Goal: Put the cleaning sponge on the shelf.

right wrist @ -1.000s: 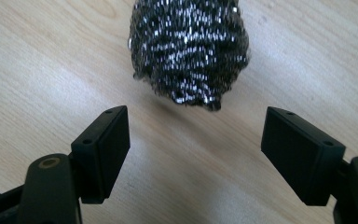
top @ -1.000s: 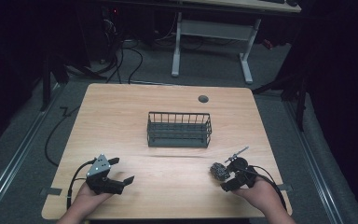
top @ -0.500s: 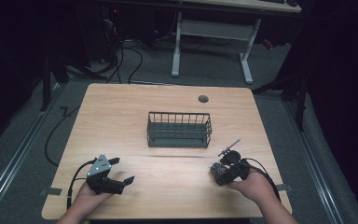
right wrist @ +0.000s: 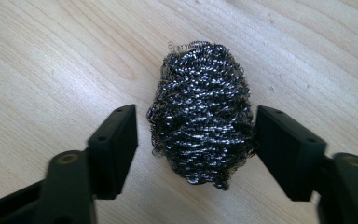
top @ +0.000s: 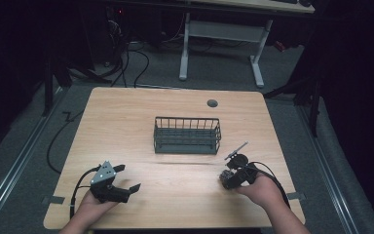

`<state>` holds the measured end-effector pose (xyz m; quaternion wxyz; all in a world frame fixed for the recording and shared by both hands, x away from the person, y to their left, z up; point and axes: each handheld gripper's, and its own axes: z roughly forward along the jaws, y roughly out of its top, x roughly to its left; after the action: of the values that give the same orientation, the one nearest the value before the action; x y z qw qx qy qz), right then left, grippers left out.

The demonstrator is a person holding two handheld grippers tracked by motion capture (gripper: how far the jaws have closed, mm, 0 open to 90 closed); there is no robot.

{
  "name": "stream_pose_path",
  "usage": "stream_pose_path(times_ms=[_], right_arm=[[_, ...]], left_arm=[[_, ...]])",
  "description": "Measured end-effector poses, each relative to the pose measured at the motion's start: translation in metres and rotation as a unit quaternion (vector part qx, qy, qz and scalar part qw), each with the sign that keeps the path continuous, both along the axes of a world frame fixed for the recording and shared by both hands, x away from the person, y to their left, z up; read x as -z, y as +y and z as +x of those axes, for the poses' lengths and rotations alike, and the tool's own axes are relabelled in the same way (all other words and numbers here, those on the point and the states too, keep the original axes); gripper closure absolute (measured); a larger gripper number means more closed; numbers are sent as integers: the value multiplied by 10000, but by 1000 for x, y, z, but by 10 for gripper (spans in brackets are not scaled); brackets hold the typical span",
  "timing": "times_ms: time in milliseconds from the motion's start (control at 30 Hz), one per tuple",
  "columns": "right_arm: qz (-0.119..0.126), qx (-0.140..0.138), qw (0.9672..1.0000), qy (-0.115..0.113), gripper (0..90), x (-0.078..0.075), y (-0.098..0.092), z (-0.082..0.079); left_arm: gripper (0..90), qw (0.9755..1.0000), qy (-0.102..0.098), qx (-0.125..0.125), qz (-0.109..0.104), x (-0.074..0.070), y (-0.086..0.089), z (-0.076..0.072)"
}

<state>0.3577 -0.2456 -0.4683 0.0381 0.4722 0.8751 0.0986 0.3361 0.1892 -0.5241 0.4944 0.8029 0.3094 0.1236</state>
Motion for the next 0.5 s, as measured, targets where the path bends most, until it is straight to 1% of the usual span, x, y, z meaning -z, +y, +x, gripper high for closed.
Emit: stream_pose_path(times_ms=[33,100,333,367,500], right_arm=[[12,51,10000,25,369,0,1,0],[-13,50,10000,55,393,1,2,1],[-35,81,9998,167,407,3,3,4],[-15,136,9997,226,409,3,3,4],[-19,150,9996,234,428,4,4,4]], left_arm=[[57,10000,-2,-9,-10,0,0,0],[57,10000,-1,-17,-32,0,0,0],[57,10000,-8,-25,-40,0,1,0],[57,10000,-4,-32,-43,0,1,0],[56,10000,-26,-21,-38,-1,1,0]])
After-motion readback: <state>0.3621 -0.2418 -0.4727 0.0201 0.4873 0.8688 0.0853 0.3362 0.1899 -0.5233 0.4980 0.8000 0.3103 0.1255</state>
